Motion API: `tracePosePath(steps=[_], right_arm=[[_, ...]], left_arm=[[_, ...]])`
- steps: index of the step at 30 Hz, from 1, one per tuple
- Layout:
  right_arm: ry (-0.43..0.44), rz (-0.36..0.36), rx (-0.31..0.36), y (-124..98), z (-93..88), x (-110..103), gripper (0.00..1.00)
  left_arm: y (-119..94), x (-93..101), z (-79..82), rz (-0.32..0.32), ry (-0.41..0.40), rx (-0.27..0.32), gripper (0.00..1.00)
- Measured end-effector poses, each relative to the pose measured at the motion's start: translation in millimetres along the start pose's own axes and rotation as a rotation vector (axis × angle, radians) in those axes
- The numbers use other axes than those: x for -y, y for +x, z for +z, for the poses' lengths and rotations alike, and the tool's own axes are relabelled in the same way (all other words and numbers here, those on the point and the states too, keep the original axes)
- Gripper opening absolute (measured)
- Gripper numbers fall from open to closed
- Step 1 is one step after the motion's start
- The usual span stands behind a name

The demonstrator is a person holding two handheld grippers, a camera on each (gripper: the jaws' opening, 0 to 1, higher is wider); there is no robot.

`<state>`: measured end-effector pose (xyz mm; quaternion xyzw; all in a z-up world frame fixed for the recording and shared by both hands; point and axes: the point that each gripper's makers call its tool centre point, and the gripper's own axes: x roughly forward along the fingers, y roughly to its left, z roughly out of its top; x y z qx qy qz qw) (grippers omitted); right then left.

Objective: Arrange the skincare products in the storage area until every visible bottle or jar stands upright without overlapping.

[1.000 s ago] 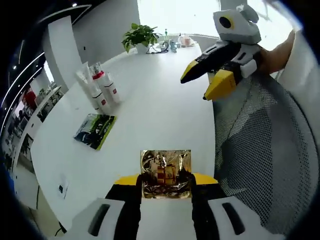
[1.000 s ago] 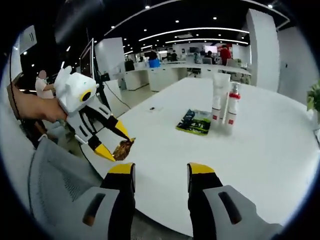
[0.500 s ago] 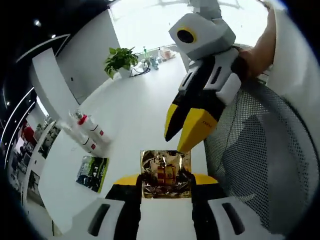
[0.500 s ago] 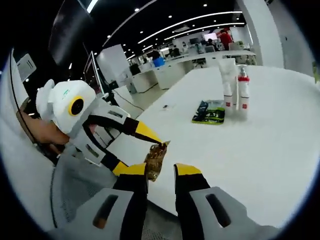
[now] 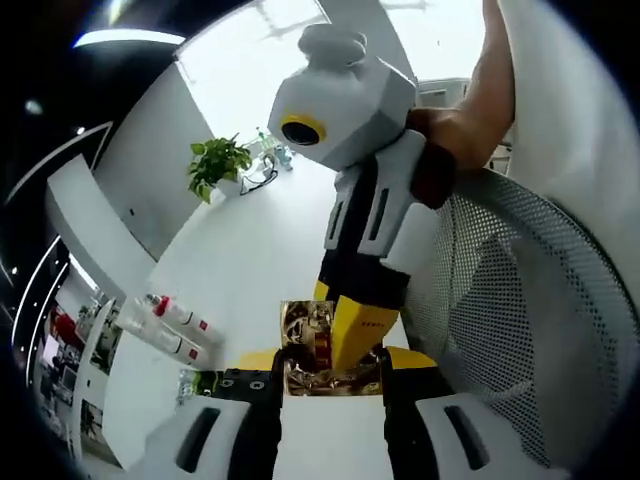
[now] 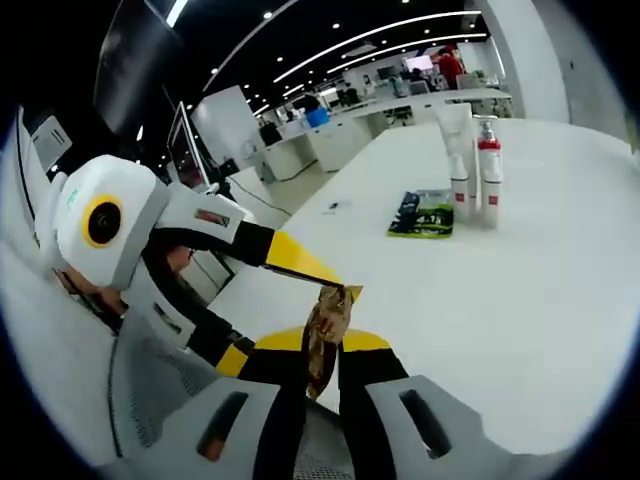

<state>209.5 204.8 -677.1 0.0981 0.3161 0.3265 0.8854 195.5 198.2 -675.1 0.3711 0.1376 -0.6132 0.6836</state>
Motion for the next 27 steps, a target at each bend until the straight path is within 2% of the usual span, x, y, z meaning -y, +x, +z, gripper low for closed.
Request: tracePosePath(steps=[4, 9, 13, 17, 18, 21, 23, 24, 27], right_arm=[[0.018, 0.001, 0.008, -2, 2.2, 0, 0.03], [0.022, -0.009, 0.003, -2, 0.9, 1, 0.01], [0.039, -0.009, 0.007, -3, 2.1, 1, 0.0], [0.048, -0.012, 0.014, -4, 3.6, 2, 0.0], [0.046, -0.015, 0.017, -4, 4.2, 3, 0.0], [0.055, -0.011, 0.029, -5, 6.4, 2, 0.0], [0.057, -0.009, 0.035, -6, 7.6, 2, 0.0], [0.058, -0.007, 0.038, -6, 8.1, 1, 0.0], [0.063, 0.004, 0.047, -7, 10.2, -1, 0.0]], left_arm=[[1, -0.1, 4.7, 0.01, 0.038, 0.005, 0.4], [3, -0.4, 4.0, 0.001, 0.023, 0.013, 0.4], [2, -1.0, 4.6, -0.001, -0.09, 0.06, 0.41], [-1, -4.2, -6.8, -0.016, -0.289, 0.095, 0.44], [-1, -3.3, -12.3, -0.032, -0.369, 0.098, 0.46], [-2, -5.0, -22.4, -0.04, -0.531, 0.113, 0.48], [-3, -4.7, -24.6, -0.058, -0.685, 0.163, 0.48], [-3, -0.4, -22.7, -0.093, -0.779, 0.198, 0.48], [-3, 7.9, -16.3, -0.181, -0.986, 0.294, 0.47]])
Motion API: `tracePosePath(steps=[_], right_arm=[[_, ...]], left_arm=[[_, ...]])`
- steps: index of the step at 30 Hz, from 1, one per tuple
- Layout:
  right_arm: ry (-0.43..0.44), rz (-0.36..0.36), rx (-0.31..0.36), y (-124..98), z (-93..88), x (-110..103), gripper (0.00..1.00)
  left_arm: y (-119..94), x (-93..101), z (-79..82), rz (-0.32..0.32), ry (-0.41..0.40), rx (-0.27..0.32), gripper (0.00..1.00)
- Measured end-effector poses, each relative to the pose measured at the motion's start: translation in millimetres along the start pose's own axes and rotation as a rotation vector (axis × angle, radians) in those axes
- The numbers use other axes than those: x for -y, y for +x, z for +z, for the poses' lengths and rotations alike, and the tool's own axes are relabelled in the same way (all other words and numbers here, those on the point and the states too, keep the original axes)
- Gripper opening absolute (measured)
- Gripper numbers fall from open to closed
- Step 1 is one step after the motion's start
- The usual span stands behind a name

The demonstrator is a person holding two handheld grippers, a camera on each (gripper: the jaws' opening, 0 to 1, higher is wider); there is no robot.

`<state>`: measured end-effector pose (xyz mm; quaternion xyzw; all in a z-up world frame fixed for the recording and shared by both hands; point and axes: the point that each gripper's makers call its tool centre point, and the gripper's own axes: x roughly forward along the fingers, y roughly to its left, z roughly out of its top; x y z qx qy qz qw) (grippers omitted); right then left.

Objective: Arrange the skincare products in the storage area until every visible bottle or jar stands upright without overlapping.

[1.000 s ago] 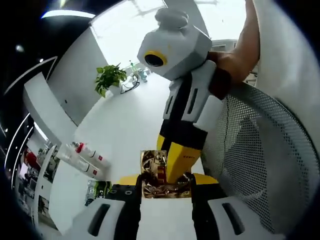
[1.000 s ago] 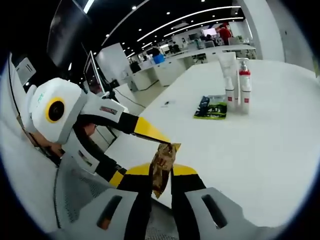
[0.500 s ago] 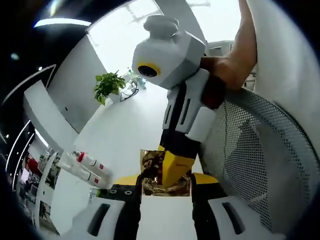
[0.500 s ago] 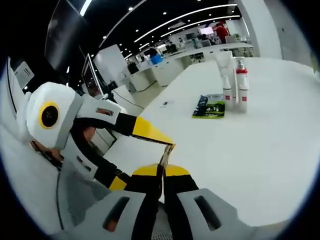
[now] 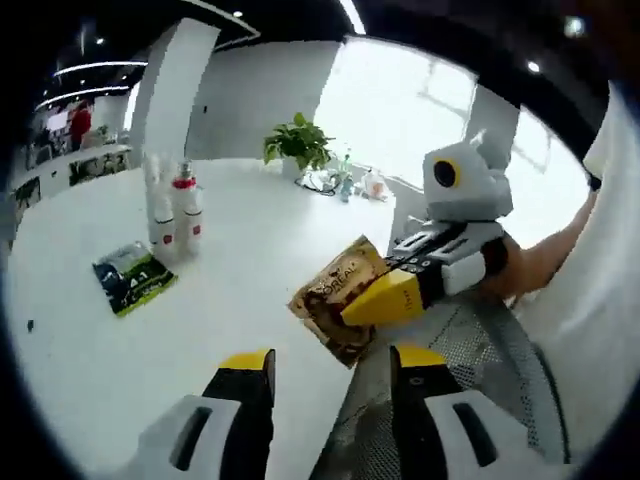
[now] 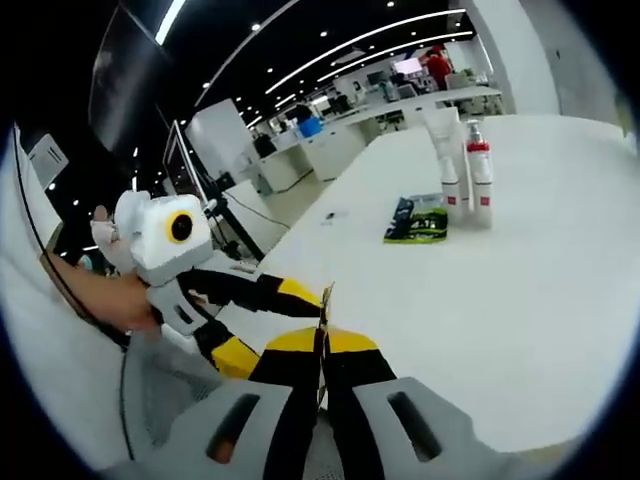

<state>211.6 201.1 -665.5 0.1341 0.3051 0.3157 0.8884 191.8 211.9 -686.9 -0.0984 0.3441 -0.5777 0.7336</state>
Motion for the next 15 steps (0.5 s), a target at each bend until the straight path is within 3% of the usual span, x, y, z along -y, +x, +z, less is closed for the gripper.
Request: tracePosePath(steps=[3, 4, 5, 6, 8, 15], right_arm=[[0.007, 0.016, 0.017, -2, 3.4, -3, 0.0], [0.012, 0.022, 0.028, -3, 5.7, -3, 0.0], [0.02, 0.027, 0.047, -4, 9.3, -4, 0.0], [0.027, 0.033, 0.058, -6, 12.0, -4, 0.0], [0.048, 0.044, 0.07, -7, 14.5, -4, 0.0], [0.077, 0.08, 0.078, -8, 16.5, -10, 0.0]], left_arm=[[1, 11.3, 2.9, -0.118, -0.27, 0.078, 0.39], [0, 16.1, 10.7, -0.174, -0.366, 0.136, 0.35], [-2, 19.5, 16.8, -0.209, -0.403, 0.184, 0.31], [-3, 22.3, 15.7, -0.239, -0.417, 0.183, 0.25], [-3, 19.0, 18.6, -0.231, -0.456, 0.225, 0.23], [0, 24.4, 13.8, -0.269, -0.472, 0.207, 0.17]])
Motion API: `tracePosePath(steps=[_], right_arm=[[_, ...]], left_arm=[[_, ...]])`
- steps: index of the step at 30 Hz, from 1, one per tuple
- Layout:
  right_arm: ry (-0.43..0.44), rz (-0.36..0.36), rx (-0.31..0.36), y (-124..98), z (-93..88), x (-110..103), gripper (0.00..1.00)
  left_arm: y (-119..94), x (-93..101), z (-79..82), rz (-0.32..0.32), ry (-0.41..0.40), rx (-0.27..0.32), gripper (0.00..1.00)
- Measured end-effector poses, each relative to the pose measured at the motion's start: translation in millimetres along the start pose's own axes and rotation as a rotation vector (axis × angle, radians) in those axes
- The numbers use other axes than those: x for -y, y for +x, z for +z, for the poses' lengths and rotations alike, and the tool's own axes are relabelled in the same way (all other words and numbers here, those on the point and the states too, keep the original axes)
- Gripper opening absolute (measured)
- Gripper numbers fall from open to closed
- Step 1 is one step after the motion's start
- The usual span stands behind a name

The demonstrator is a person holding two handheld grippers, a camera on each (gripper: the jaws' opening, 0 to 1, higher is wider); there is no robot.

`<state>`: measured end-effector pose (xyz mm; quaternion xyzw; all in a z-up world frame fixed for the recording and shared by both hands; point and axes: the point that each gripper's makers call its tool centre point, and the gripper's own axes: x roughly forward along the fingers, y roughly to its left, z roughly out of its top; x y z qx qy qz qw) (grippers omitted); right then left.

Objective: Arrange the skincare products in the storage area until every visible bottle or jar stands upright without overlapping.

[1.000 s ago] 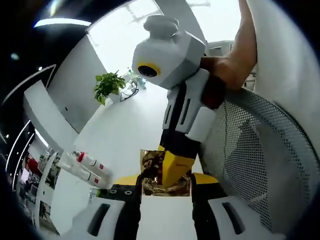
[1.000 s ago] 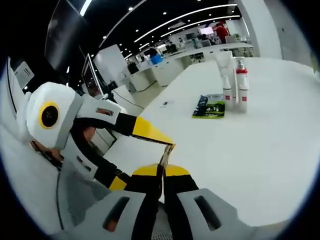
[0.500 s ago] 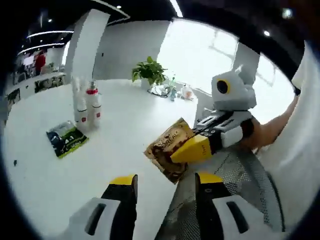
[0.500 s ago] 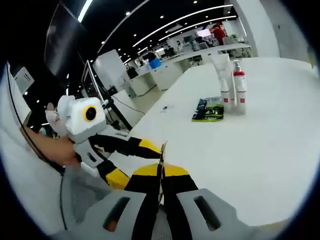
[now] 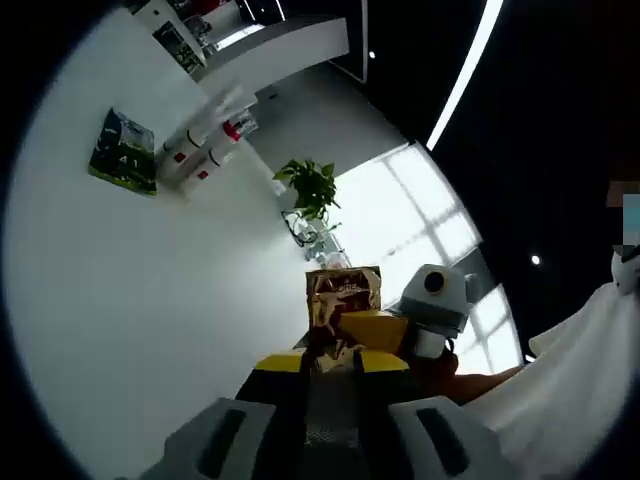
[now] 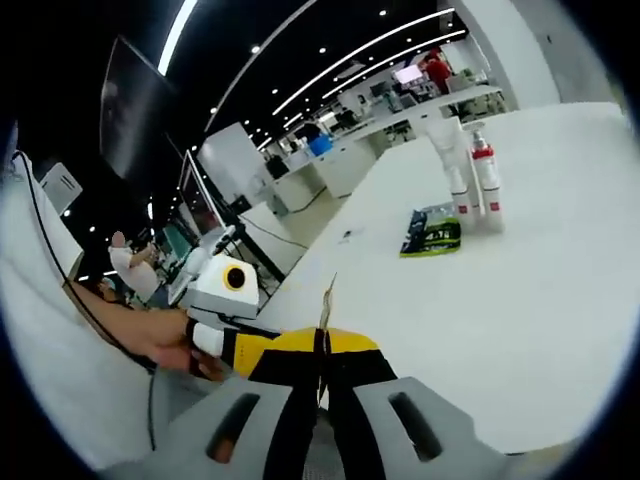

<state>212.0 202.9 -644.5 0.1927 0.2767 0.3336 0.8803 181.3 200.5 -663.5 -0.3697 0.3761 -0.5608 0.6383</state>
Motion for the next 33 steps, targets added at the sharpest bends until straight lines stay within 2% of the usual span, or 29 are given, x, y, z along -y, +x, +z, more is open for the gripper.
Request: tracePosePath(steps=[3, 5, 7, 11, 18, 22, 27, 29, 33], right_arm=[[0.018, 0.011, 0.015, -1, 2.9, -1, 0.0], [0.021, 0.01, 0.02, -1, 4.0, 0, 0.01], [0.027, 0.018, 0.026, -2, 5.2, -1, 0.01], [0.0, 0.011, 0.035, -1, 6.2, 0, 0.06], [-0.027, -0.011, 0.091, -4, 16.0, 5, 0.16], [-0.002, -0.023, 0.117, -7, 21.8, 9, 0.15], [0.014, -0.043, 0.106, -7, 20.0, 12, 0.07], [0.018, -0.05, 0.097, -8, 19.1, 13, 0.01], [0.024, -0.053, 0.096, -8, 19.0, 13, 0.01]], left_arm=[[-1, 0.7, 1.9, -0.002, -0.016, 0.017, 0.09], [-2, 3.9, 5.1, -0.033, -0.076, 0.042, 0.05], [-4, 5.3, 5.3, -0.047, -0.105, 0.044, 0.02], [-4, 7.4, 6.6, -0.053, -0.095, 0.044, 0.01], [-7, 15.5, 9.3, -0.089, -0.075, 0.034, 0.01], [-10, 14.6, 6.0, -0.088, -0.068, 0.012, 0.01], [-10, 14.9, 2.2, -0.087, -0.07, 0.0, 0.01], [-9, 15.4, 1.2, -0.089, -0.074, -0.002, 0.0], [-10, 16.0, 1.9, -0.09, -0.079, 0.0, 0.01]])
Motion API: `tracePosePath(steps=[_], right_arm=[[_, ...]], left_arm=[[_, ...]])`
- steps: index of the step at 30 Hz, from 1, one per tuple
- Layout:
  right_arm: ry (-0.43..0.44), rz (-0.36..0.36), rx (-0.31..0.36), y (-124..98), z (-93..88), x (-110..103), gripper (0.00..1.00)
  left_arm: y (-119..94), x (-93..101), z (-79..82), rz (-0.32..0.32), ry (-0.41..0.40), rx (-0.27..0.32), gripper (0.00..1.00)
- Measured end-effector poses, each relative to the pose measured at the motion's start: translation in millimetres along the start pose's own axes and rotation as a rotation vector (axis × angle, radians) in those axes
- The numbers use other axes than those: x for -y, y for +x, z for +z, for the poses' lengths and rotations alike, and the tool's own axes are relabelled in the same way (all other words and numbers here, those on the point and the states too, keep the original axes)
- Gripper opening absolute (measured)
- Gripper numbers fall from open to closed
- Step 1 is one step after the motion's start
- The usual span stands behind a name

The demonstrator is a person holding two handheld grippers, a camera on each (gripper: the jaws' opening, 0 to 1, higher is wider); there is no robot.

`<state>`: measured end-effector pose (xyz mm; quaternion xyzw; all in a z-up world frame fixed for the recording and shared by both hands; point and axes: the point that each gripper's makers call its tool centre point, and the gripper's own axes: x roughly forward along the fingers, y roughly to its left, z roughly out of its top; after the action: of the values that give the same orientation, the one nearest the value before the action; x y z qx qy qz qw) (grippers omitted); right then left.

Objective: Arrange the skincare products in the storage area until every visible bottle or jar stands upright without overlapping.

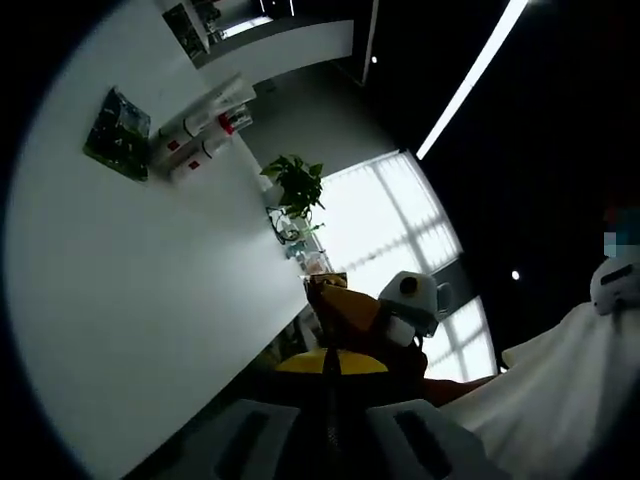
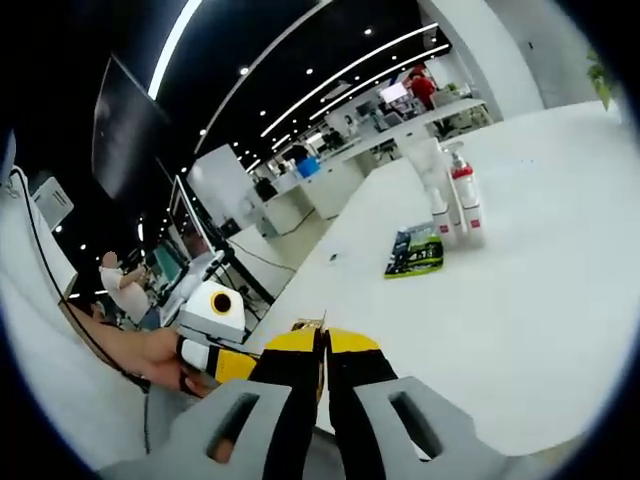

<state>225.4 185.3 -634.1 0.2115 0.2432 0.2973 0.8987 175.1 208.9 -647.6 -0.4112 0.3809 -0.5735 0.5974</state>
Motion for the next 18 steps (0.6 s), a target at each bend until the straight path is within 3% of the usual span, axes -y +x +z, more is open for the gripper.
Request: tracePosePath(steps=[13, 18], right_arm=[[0.035, 0.033, -0.008, 0, -1.1, -6, 0.0], [0.034, 0.041, -0.02, 1, -3.6, -8, 0.0]], left_arm=[[5, -3.5, 1.6, 0.02, -0.032, 0.004, 0.04], [3, -7.9, 13.4, 0.034, -0.081, 0.064, 0.06]])
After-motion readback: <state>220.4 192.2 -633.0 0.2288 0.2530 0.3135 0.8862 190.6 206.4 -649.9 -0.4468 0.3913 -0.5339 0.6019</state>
